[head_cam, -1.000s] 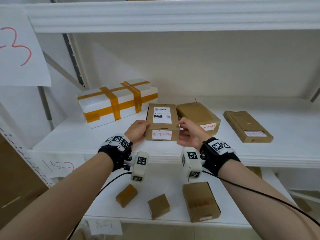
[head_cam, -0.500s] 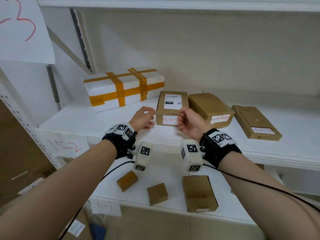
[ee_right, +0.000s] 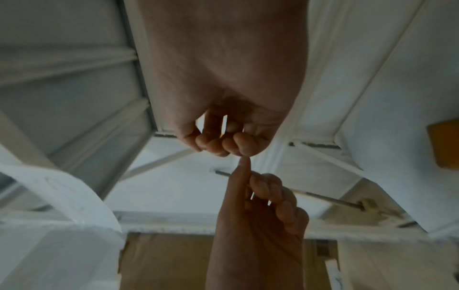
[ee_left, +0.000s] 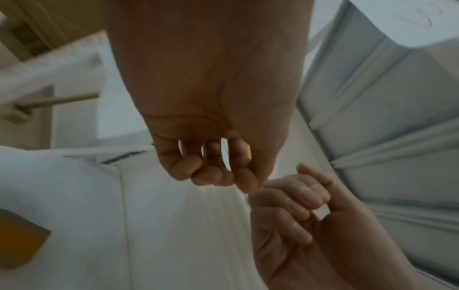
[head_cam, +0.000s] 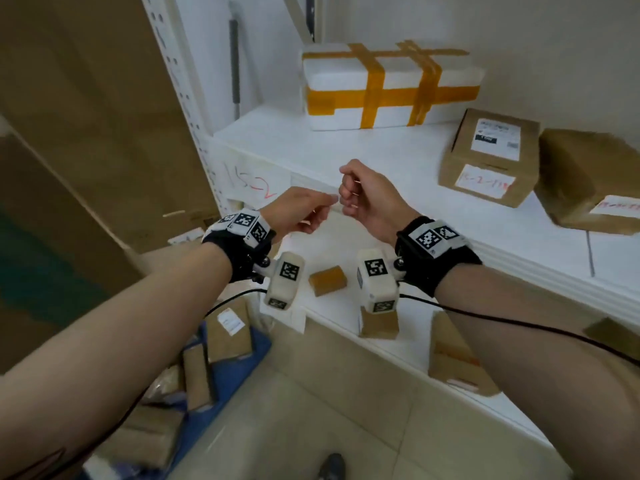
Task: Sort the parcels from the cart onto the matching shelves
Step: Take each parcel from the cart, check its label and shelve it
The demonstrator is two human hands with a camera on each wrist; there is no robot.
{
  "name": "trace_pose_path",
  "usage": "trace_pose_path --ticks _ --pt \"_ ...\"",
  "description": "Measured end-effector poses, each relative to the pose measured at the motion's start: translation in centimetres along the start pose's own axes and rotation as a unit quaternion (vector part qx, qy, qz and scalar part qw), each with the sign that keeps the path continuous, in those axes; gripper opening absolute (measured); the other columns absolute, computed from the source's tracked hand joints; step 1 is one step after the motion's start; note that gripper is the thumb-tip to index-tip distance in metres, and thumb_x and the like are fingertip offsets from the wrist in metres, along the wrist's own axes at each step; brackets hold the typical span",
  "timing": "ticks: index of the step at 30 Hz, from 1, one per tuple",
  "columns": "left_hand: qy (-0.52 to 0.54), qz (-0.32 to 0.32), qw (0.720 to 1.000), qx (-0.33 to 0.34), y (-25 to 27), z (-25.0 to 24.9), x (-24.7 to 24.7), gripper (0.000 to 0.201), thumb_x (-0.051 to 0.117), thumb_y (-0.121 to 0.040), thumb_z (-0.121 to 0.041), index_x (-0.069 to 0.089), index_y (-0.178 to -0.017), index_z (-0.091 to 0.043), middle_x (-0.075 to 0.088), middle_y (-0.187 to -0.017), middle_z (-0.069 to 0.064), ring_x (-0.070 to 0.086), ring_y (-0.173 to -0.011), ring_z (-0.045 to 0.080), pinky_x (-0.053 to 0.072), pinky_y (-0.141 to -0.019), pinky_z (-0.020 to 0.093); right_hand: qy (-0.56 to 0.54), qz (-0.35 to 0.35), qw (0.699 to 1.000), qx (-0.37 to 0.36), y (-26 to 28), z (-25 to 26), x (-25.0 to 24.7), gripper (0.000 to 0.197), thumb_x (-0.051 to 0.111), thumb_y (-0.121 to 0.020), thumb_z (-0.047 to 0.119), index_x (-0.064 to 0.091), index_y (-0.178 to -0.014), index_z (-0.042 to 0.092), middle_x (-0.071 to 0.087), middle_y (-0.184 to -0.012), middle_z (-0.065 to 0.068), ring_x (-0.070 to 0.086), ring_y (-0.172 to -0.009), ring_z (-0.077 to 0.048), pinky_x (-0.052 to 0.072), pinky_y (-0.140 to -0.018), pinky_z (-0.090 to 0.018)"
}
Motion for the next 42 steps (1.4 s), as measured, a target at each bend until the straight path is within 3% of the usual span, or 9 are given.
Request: trace_pose_path --ticks 3,7,11,18,22,28,32,36,42 --pt "0.000 -0.034 0.998 -0.047 2.0 4.5 -3.7 0.041 0.062 -0.094 -0.037 0.061 -0.065 -0.008 0.062 -0.062 0.003 0.051 -0.056 0.014 0.041 -0.055 0.023 0.019 0.044 0.998 0.033 -0.9 -3.5 4.4 0.048 0.055 -0.095 0.022 0.048 -0.048 0.017 0.049 -0.051 -0.001 0.041 -0.050 -0.014 0.034 -0.049 -0.024" --pt "0.005 -0.064 0.991 -0.119 5.3 10.4 -8.5 0.043 0.055 -0.098 -0.041 0.069 -0.073 -0.008 0.072 -0.076 0.001 0.059 -0.068 0.011 0.047 -0.060 0.021 0.043 0.073 0.992 0.091 -1.9 -8.4 9.3 0.044 0.056 -0.094 0.021 0.052 -0.051 0.014 0.057 -0.055 -0.003 0.048 -0.052 -0.015 0.039 -0.049 -0.023" --pt "0.000 -0.104 0.979 -0.176 8.6 16.1 -13.9 0.043 0.052 -0.099 -0.041 0.075 -0.084 -0.007 0.074 -0.089 0.002 0.062 -0.075 0.012 0.052 -0.065 0.022 0.022 0.071 0.988 0.135 -2.8 -12.6 13.8 0.041 0.056 -0.094 0.022 0.049 -0.054 0.012 0.060 -0.057 -0.003 0.051 -0.050 -0.014 0.042 -0.049 -0.023" --pt "0.044 -0.144 0.950 -0.274 13.7 27.4 -22.7 0.042 0.049 -0.102 -0.036 0.074 -0.090 -0.005 0.070 -0.087 0.003 0.062 -0.080 0.017 0.051 -0.068 0.025 -0.003 0.036 0.978 0.204 -3.9 -21.6 20.8 0.039 0.055 -0.095 0.023 0.051 -0.058 0.013 0.057 -0.061 -0.004 0.047 -0.053 -0.014 0.042 -0.052 -0.023" --pt "0.058 -0.155 0.935 -0.314 16.0 34.9 -26.1 0.039 0.046 -0.104 -0.031 0.069 -0.108 0.000 0.065 -0.091 0.008 0.055 -0.070 0.015 0.046 -0.054 0.018 -0.003 0.004 0.969 0.246 -4.7 -28.4 24.2 0.035 0.055 -0.095 0.023 0.051 -0.062 0.015 0.058 -0.058 -0.001 0.047 -0.053 -0.013 0.040 -0.051 -0.023" --pt "0.121 -0.148 0.903 -0.384 19.9 46.8 -29.2 0.023 0.048 -0.102 -0.012 0.061 -0.084 -0.004 0.060 -0.066 0.004 0.053 -0.063 0.014 0.045 -0.043 0.015 0.012 -0.028 0.948 0.316 -5.6 -40.3 28.8 0.037 0.049 -0.098 0.023 0.058 -0.062 0.015 0.061 -0.056 0.002 0.044 -0.050 -0.011 0.037 -0.049 -0.021" --pt "0.104 -0.173 0.880 -0.430 22.6 55.3 -31.2 0.018 0.055 -0.099 -0.018 0.065 -0.102 -0.004 0.066 -0.086 0.009 0.060 -0.067 0.015 0.049 -0.045 0.015 0.018 -0.048 0.929 0.367 -5.5 -48.9 31.2 0.032 0.048 -0.100 0.023 0.061 -0.073 0.014 0.061 -0.052 0.004 0.045 -0.046 -0.009 0.037 -0.045 -0.020" --pt "0.089 -0.169 0.866 -0.462 23.6 62.1 -32.6 0.031 0.051 -0.099 -0.027 0.070 -0.104 -0.003 0.070 -0.105 0.014 0.063 -0.084 0.024 0.050 -0.069 0.028 0.023 -0.071 0.909 0.410 -5.2 -55.6 32.5 0.028 0.050 -0.099 0.019 0.060 -0.075 0.011 0.062 -0.057 -0.001 0.048 -0.049 -0.011 0.040 -0.045 -0.019" --pt "0.085 -0.175 0.849 -0.490 22.6 72.0 -33.6 0.037 0.044 -0.103 -0.022 0.065 -0.118 0.005 0.068 -0.115 0.022 0.062 -0.071 0.021 0.049 -0.063 0.026 0.019 -0.073 0.872 0.483 -4.3 -66.5 33.8 0.024 0.047 -0.102 0.021 0.059 -0.084 0.010 0.063 -0.081 -0.008 0.057 -0.066 -0.017 0.050 -0.063 -0.026"
Point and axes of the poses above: each hand's wrist, its own y-axis away from the middle knuckle, its own x-axis out of the palm, z = x × y, the point moved 6 cm from there along -y, towards the middle knuckle
